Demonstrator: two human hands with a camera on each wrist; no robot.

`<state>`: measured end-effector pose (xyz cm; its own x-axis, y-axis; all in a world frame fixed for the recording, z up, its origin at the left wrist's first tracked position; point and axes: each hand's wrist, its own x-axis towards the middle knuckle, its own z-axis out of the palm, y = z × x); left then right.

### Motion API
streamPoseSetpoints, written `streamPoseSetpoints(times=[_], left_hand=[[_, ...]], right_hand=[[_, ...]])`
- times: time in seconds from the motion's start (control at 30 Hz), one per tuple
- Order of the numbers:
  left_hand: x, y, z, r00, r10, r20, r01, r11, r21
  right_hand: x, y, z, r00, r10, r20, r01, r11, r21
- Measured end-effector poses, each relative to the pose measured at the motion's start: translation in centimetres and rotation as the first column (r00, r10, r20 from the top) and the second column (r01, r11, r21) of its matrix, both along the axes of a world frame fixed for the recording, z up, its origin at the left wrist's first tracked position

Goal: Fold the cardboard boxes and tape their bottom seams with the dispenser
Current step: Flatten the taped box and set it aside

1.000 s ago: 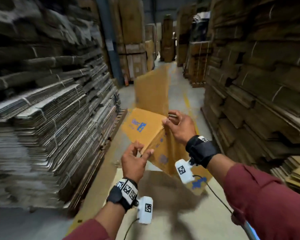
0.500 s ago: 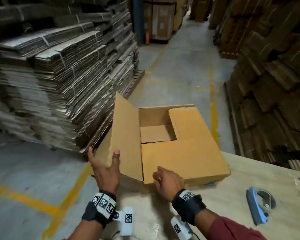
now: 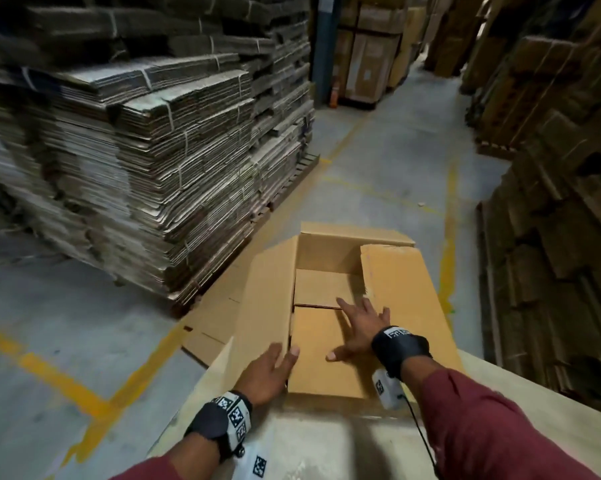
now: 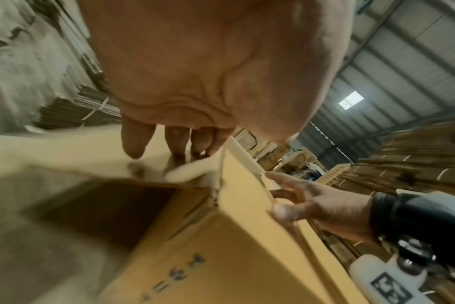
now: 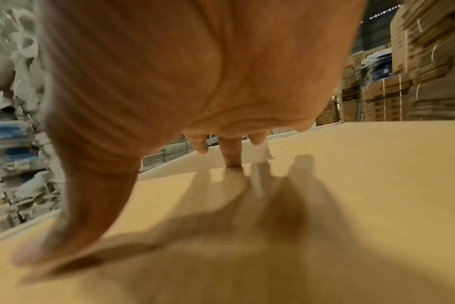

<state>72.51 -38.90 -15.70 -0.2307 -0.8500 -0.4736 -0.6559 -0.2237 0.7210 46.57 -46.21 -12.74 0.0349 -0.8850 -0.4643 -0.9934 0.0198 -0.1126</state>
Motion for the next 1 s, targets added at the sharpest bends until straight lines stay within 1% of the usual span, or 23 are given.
streamPoseSetpoints(times=[0.07,0.13,0.17,0.2,0.23,0.27,0.3,0.33,0.37,0.4,0.47,0.5,0.57,0.63,0.67,0.73,0.8,0.83,0.87,0.9,0.93,0.97,1.0], left_hand=[[0.6,0.3,-0.4,0.996,0.009,-0.085,-0.006,0.999,0.038],[1.2,0.2,0.5,0.99,0.057,-0.131,-0.044,0.994,0.101],[1.7,-0.1,0.8,0.987,0.081,-0.137,-0.064,0.99,0.126],[2.0,-0.2,1.5,0.985,0.098,-0.14,-0.077,0.985,0.153],[2.2,-0.5,1.7,0.984,0.093,-0.152,-0.07,0.986,0.153],[2.4,-0.6,2.1,0.987,0.062,-0.15,-0.042,0.99,0.136],[2.4,-0.6,2.6,0.99,-0.014,-0.139,0.026,0.996,0.088],[2.3,-0.4,2.8,0.985,-0.125,-0.12,0.127,0.992,0.011],[2.0,-0.2,2.9,0.963,-0.25,-0.104,0.243,0.967,-0.076],[1.6,0.0,3.2,0.93,-0.36,-0.075,0.349,0.928,-0.129],[0.7,0.8,2.9,0.866,-0.5,0.001,0.494,0.854,-0.162],[0.2,1.1,2.2,0.837,-0.543,0.065,0.546,0.823,-0.158],[-0.7,1.9,1.2,0.777,-0.593,0.211,0.625,0.767,-0.147],[-1.0,2.5,-0.1,0.718,-0.604,0.346,0.675,0.725,-0.134],[-0.9,2.8,-0.7,0.697,-0.594,0.401,0.687,0.714,-0.134],[-0.8,3.3,-1.5,0.673,-0.563,0.481,0.692,0.709,-0.139],[-0.8,3.6,-1.9,0.68,-0.535,0.501,0.675,0.724,-0.143],[-0.9,3.7,-2.0,0.691,-0.522,0.5,0.664,0.732,-0.154],[-1.0,3.9,-2.1,0.699,-0.51,0.5,0.654,0.74,-0.16],[-1.2,4.1,-2.1,0.711,-0.495,0.499,0.641,0.749,-0.17],[-1.3,4.2,-2.2,0.723,-0.479,0.498,0.626,0.758,-0.181],[-1.5,4.3,-2.3,0.733,-0.461,0.5,0.612,0.767,-0.191],[-1.6,4.3,-2.4,0.743,-0.441,0.503,0.596,0.778,-0.199]], right_hand=[[-0.4,0.3,1.5,0.999,-0.03,0.041,0.032,0.999,-0.037],[-0.8,1.7,4.4,0.994,-0.014,0.105,0.034,0.982,-0.185],[-1.3,2.8,6.1,0.987,-0.001,0.159,0.042,0.966,-0.254],[-1.7,4.3,8.3,0.971,0.016,0.237,0.053,0.958,-0.282],[-2.1,6.2,10.8,0.946,0.031,0.324,0.058,0.963,-0.262],[-2.4,8.5,13.1,0.911,0.04,0.411,0.044,0.98,-0.193],[-2.6,11.0,14.7,0.878,0.032,0.479,0.008,0.997,-0.081],[-2.7,13.6,15.5,0.856,0.024,0.516,-0.05,0.998,0.037],[-3.0,16.1,15.1,0.861,0.044,0.507,-0.12,0.986,0.117],[-3.0,18.6,14.1,0.884,0.09,0.459,-0.181,0.971,0.158],[-3.1,22.7,10.0,0.921,0.201,0.332,-0.266,0.951,0.161],[-3.2,24.4,7.5,0.936,0.204,0.286,-0.258,0.951,0.168],[-3.2,26.2,3.7,0.976,0.101,0.196,-0.145,0.963,0.226],[-2.9,27.0,0.9,0.992,0.003,0.123,-0.036,0.964,0.265],[-2.6,27.1,0.1,0.993,-0.028,0.116,0.0,0.972,0.235],[-2.0,26.1,-0.2,0.992,-0.06,0.112,0.049,0.994,0.1],[-1.4,23.7,0.5,0.988,-0.084,0.128,0.1,0.987,-0.124],[-0.9,21.9,1.2,0.987,-0.091,0.134,0.116,0.975,-0.189],[-0.2,20.0,1.8,0.991,-0.063,0.122,0.089,0.972,-0.217],[0.4,18.1,2.1,0.997,-0.018,0.081,0.033,0.983,-0.181],[1.2,16.4,2.3,1.0,0.022,0.014,-0.021,0.996,-0.085],[1.7,15.0,2.3,0.995,0.051,-0.087,-0.048,0.998,0.042],[1.9,13.9,2.2,0.977,0.072,-0.202,-0.043,0.988,0.148]])
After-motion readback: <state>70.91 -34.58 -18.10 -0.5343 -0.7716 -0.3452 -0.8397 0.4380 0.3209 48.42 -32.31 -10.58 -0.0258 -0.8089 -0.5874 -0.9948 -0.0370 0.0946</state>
